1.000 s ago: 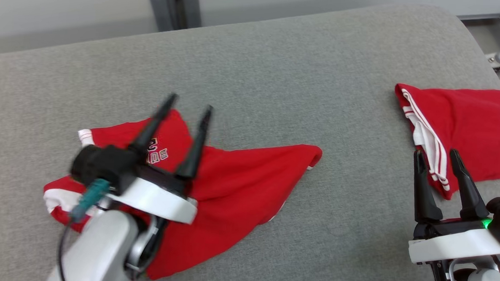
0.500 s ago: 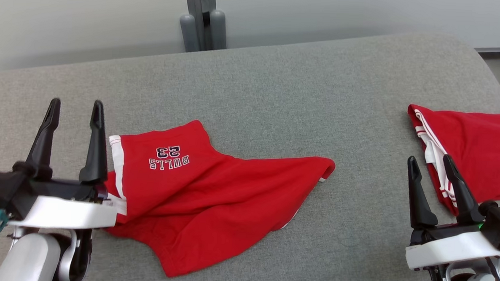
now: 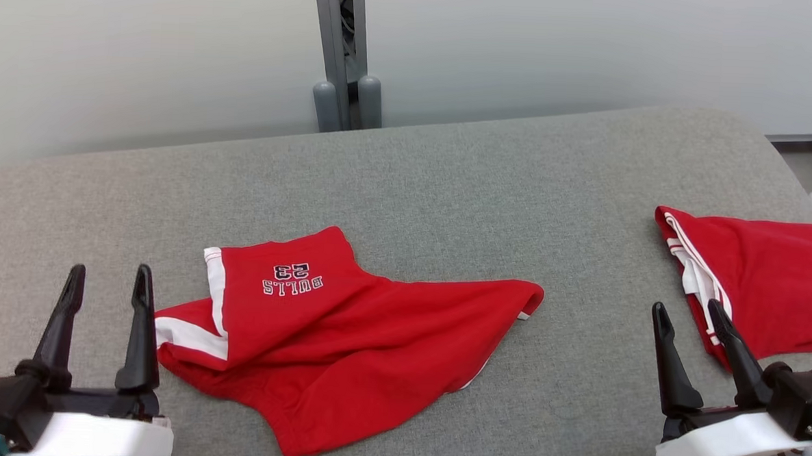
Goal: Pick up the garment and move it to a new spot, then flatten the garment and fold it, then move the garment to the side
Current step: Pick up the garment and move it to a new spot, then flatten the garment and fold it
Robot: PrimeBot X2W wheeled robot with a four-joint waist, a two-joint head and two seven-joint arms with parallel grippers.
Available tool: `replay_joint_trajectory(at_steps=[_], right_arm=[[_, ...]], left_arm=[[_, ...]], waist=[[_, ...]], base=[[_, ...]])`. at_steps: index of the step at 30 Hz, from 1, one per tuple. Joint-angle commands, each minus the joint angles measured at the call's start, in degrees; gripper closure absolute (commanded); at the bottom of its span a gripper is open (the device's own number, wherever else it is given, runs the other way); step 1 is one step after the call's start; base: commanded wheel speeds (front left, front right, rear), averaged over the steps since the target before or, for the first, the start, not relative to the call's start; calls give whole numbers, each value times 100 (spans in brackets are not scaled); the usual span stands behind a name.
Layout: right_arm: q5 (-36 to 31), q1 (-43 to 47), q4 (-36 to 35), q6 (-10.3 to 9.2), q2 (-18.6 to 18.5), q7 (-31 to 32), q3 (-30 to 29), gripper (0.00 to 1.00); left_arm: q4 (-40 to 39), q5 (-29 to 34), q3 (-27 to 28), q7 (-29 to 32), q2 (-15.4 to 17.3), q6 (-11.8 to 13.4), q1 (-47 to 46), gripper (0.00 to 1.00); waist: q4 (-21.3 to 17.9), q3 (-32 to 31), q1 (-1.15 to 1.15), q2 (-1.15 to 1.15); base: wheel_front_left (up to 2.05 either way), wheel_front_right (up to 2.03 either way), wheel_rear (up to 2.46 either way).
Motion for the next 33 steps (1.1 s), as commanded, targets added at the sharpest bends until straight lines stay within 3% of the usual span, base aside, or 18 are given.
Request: replay_joint_trajectory(at_steps=[1, 12, 33], right_arm=[[3, 88, -13, 1, -38, 37, -37, 0], [30, 189, -112, 1, -37, 115, -16, 0], [57, 147, -124, 1, -37, 114, -53, 0]], left_arm=[[22, 73, 3, -16, 20, -8, 76, 0], [332, 73, -113, -7, 145, -283, 154, 0], [504, 82, 196, -16, -300, -506, -5, 0]], waist=[[20, -72, 0, 0], [141, -170, 0, 0], [273, -125, 0, 0]], base=[[0, 0, 0], [0, 0, 0], [0, 0, 0]])
